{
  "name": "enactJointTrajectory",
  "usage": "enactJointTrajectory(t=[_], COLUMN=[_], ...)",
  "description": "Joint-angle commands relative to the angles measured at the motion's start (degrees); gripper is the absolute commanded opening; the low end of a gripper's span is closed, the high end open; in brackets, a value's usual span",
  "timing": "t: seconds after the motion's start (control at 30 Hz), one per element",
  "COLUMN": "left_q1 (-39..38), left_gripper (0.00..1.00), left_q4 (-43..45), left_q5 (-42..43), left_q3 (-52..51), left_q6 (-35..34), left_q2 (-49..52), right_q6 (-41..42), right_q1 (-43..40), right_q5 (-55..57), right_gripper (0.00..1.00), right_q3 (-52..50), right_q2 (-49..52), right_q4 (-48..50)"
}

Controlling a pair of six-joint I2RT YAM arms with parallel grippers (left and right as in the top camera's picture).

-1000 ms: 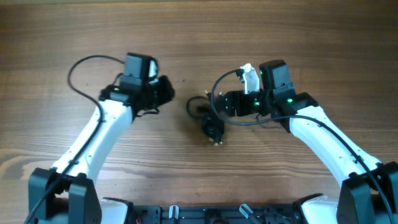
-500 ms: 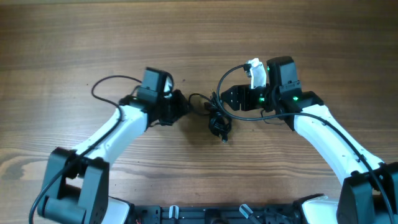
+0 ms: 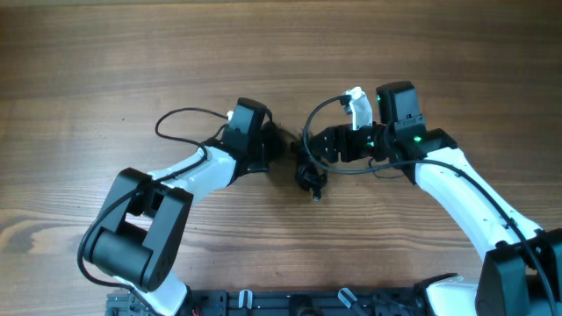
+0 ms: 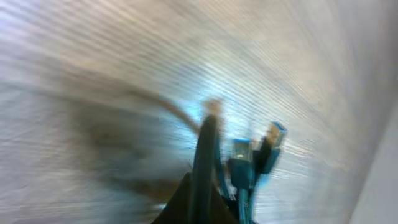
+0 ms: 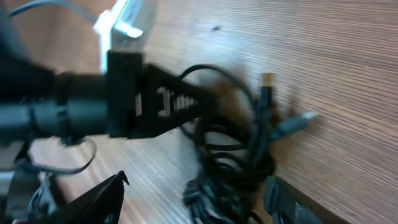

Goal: Untangle cables

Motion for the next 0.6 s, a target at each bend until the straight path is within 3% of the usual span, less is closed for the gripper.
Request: enactJointTrajectory(t=[0.0, 0.13, 0.23, 0.37, 0.5, 0.57], left_q1=[3.3, 11.3, 14.6, 15.3, 15.3, 15.3], left_gripper=[0.04, 0.04, 0.04, 0.04, 0.04, 0.04], left_q4=[2.3, 2.1, 2.2, 3.1, 3.3, 3.3], left_q5=[14.2, 35.0, 44.3, 46.6, 45.9, 45.3], left_q3=[0.6, 1.3, 1.3, 1.3, 1.3, 1.3], left_q6=[3.9, -0.3, -3.9, -10.5, -16.5, -18.9], left_q2=[-4.4, -9.6, -10.1, -10.1, -10.1, -10.1], right_q6=[-7.6, -12.0, -14.1, -19.8, -10.9, -11.2], right_q1=[0.1, 0.1, 0.3, 5.9, 8.8, 10.5], right_q5=[-9.2, -6.4, -4.8, -4.7, 6.4, 6.4], right_gripper=[0.74, 0.74, 0.73, 0.72, 0.69, 0.68], right_q3=[1.1, 1.1, 1.1, 1.1, 1.1, 1.1], right_q2=[-3.8, -7.7, -7.4, -7.4, -7.0, -6.1], right_q4=[0.1, -0.3, -1.7, -2.0, -1.5, -1.0])
